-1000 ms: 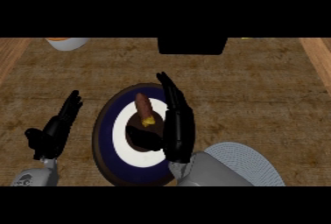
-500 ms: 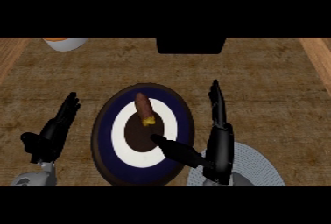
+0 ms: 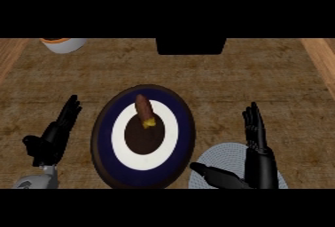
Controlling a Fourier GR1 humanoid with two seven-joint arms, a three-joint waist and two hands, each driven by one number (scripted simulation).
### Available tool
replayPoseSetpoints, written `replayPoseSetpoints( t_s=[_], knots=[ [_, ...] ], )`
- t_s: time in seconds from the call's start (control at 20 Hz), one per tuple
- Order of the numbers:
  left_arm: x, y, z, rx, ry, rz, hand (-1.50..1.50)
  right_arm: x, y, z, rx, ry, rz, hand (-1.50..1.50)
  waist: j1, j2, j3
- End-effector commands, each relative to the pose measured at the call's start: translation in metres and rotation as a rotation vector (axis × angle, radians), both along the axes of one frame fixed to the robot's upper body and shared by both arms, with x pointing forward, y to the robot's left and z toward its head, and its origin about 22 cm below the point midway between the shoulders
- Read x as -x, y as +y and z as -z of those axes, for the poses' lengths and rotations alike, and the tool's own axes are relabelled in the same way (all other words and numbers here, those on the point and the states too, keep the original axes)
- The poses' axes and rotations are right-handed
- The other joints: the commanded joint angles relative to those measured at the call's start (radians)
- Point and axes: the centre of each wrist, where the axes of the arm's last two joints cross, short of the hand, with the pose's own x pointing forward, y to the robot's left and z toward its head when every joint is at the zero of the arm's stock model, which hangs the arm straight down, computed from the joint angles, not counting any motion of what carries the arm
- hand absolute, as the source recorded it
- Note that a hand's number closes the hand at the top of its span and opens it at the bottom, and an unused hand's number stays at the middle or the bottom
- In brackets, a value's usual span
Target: Pick the sweet potato from the placemat and place it in the plate
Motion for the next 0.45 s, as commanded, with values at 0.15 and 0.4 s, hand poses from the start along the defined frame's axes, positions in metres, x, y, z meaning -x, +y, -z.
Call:
replayPoseSetpoints(
  t_s=[0.15, 0.4],
  knots=[
    [-0.005, 0.0, -0.007, -0.006, 0.001, 0.007, 0.0, -0.001, -0.079, 0.068, -0.008, -0.019, -0.051, -1.5, 0.002, -0.003, -0.003],
    [0.008, 0.007, 0.005, -0.01, 0.005, 0.012, 0.0, 0.001, -0.108, 0.114, 0.0, -0.045, -0.018, -1.5, 0.004, -0.005, -0.006]
  ],
)
